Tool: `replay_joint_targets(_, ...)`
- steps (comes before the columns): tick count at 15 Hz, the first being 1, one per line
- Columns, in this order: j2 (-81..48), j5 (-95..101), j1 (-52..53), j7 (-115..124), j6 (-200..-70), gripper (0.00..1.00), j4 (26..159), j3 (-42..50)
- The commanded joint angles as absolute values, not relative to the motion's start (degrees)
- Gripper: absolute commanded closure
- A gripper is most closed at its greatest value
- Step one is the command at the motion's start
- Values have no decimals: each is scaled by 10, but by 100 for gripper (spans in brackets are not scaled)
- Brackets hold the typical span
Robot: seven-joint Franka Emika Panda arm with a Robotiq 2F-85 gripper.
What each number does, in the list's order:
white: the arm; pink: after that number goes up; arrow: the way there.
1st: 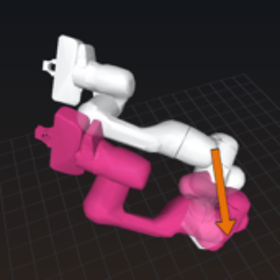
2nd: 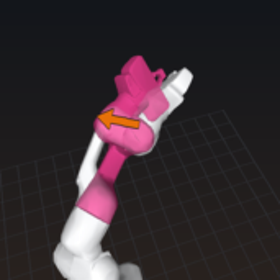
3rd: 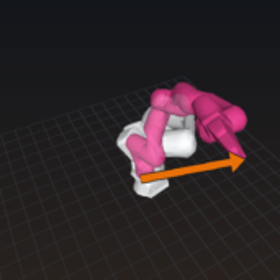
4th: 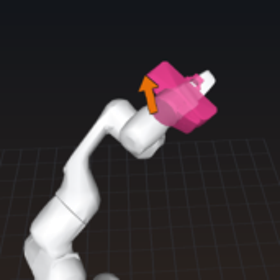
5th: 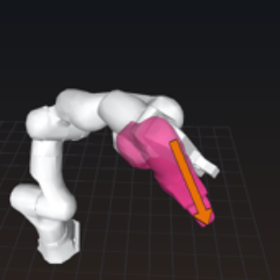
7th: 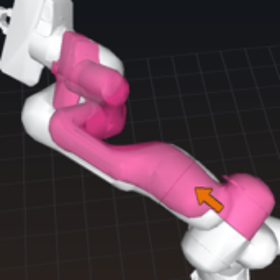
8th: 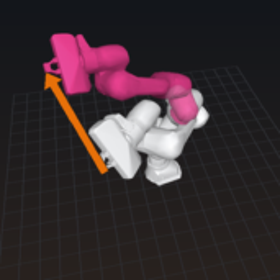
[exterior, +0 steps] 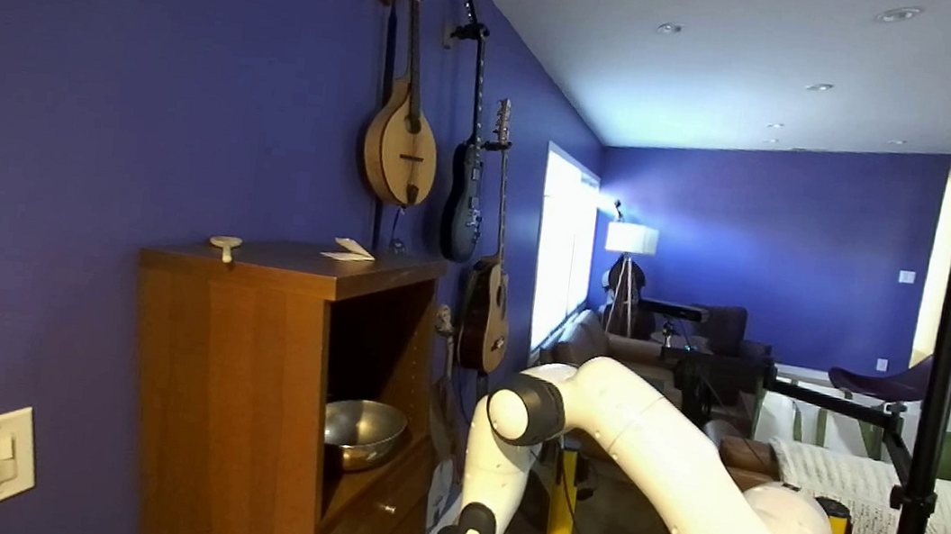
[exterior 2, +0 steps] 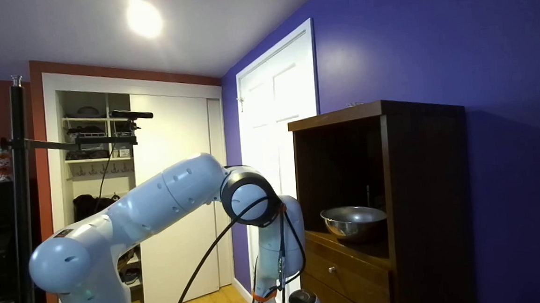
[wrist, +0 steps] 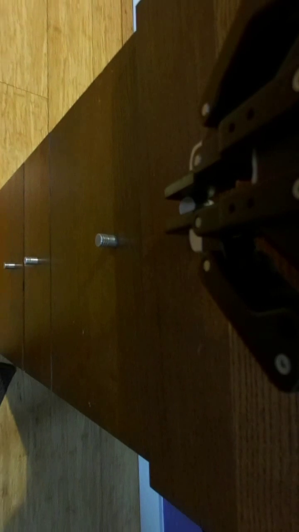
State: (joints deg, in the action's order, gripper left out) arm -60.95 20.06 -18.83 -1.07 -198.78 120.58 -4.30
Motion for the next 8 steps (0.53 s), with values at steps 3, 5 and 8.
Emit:
replay_joint_targets(3, -616, 178, -187, -38, -1980, 96, 1186, -54)
replay_joint_targets(5, -622, 180, -182, -47, -1998, 96, 1177, -50)
replay_joint_targets(8, -630, 184, -170, -62, -2033, 96, 1168, -41)
